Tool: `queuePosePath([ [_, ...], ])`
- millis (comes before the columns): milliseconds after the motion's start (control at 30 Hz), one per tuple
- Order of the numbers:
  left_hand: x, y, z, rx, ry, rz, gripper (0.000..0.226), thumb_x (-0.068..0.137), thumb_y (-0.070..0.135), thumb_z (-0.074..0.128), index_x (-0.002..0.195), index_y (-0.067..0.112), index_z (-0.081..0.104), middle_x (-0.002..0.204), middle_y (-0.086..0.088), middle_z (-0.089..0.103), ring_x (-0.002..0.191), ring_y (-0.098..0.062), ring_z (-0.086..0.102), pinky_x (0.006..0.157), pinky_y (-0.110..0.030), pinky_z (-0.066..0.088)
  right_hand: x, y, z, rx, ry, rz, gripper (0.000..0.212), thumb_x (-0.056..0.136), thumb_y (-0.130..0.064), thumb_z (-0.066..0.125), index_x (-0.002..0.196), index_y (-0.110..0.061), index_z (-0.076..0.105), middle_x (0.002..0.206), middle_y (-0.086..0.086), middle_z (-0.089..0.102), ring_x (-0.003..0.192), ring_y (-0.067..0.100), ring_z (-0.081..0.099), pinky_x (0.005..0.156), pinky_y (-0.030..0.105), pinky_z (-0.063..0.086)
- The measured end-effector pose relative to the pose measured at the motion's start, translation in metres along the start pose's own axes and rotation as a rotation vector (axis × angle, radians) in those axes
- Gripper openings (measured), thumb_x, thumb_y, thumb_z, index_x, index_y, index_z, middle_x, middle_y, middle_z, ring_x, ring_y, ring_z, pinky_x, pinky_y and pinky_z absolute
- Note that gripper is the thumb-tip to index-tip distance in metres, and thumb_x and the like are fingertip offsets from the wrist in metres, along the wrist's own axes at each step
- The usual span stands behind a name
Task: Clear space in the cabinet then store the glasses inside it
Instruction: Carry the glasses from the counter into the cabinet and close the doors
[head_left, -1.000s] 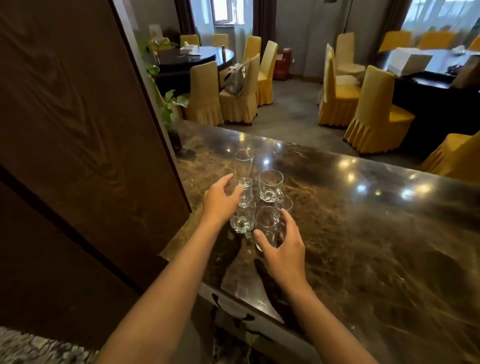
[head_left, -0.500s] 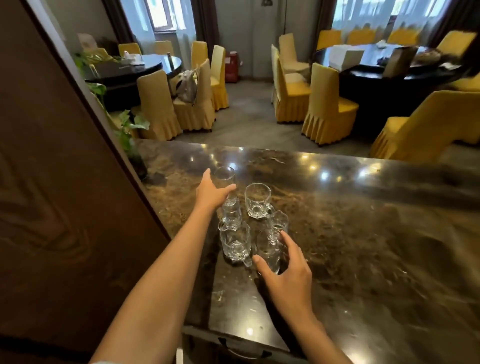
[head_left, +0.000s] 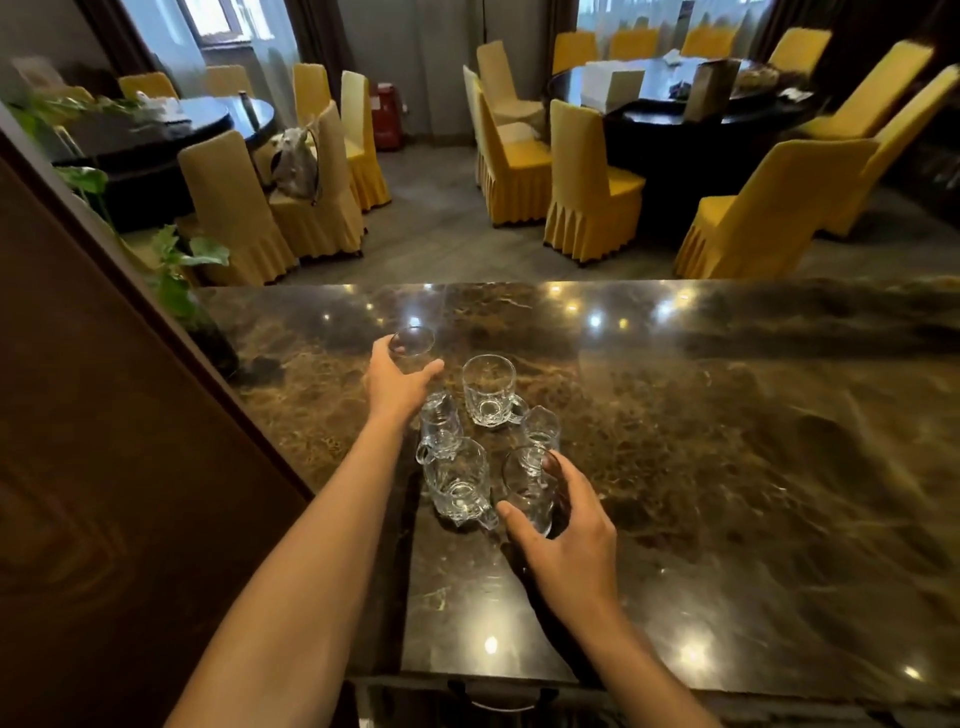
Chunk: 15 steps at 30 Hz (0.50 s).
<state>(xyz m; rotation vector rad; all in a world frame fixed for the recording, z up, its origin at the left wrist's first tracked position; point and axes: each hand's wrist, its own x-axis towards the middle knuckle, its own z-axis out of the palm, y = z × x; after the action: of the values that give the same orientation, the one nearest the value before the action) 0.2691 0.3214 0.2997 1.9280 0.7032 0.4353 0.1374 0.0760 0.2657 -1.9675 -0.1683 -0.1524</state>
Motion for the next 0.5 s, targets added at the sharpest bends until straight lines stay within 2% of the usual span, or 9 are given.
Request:
queuePosePath([
  [100,0.0,-0.001,-0.003,0.012,0.024,0.021,0.074,0.075,0.035,0.088,0.137,0.021,0.052,0.132,-0.001,0.062,0.126,-0.024,0.052,0.1,-0.038,0.045,-0.002,0.001,0.001,0.038,0.014,0.02,0.076,0.076,-0.046,0.085,0.142,-0.03,0.052,0.132,-0.018,0.062,0.123,-0.004,0.056,0.102,0.018,0.048],
  [200,-0.001,0.006,-0.009,0.018,0.043,0.062,0.076,0.073,0.035,0.089,0.139,0.02,0.053,0.132,-0.002,0.063,0.126,-0.026,0.054,0.106,-0.046,0.047,-0.003,0.001,0.0,0.086,0.017,0.049,0.076,0.075,-0.047,0.084,0.142,-0.032,0.052,0.131,-0.021,0.062,0.122,-0.004,0.057,0.102,0.025,0.051],
  [300,-0.007,0.023,-0.019,-0.029,0.071,0.139,0.075,0.073,0.036,0.089,0.137,0.02,0.055,0.127,-0.001,0.065,0.119,-0.026,0.059,0.103,-0.049,0.05,-0.005,0.001,-0.005,0.123,0.017,0.06,0.075,0.076,-0.048,0.084,0.142,-0.035,0.052,0.128,-0.024,0.062,0.121,-0.006,0.058,0.102,0.023,0.051],
  [400,-0.028,0.049,-0.031,-0.114,0.106,0.234,0.077,0.072,0.039,0.089,0.138,0.02,0.054,0.128,0.001,0.065,0.118,-0.02,0.062,0.103,-0.046,0.052,-0.007,0.0,-0.014,0.206,0.009,0.065,0.074,0.076,-0.045,0.085,0.141,-0.031,0.054,0.125,-0.02,0.065,0.119,-0.002,0.061,0.103,0.025,0.052],
  [500,-0.068,0.072,-0.043,-0.231,0.092,0.321,0.076,0.069,0.042,0.09,0.135,0.026,0.056,0.125,0.006,0.066,0.116,-0.014,0.065,0.098,-0.042,0.057,-0.009,-0.001,-0.028,0.249,0.01,0.051,0.075,0.075,-0.044,0.085,0.141,-0.029,0.055,0.126,-0.02,0.065,0.12,-0.001,0.061,0.105,0.028,0.052],
])
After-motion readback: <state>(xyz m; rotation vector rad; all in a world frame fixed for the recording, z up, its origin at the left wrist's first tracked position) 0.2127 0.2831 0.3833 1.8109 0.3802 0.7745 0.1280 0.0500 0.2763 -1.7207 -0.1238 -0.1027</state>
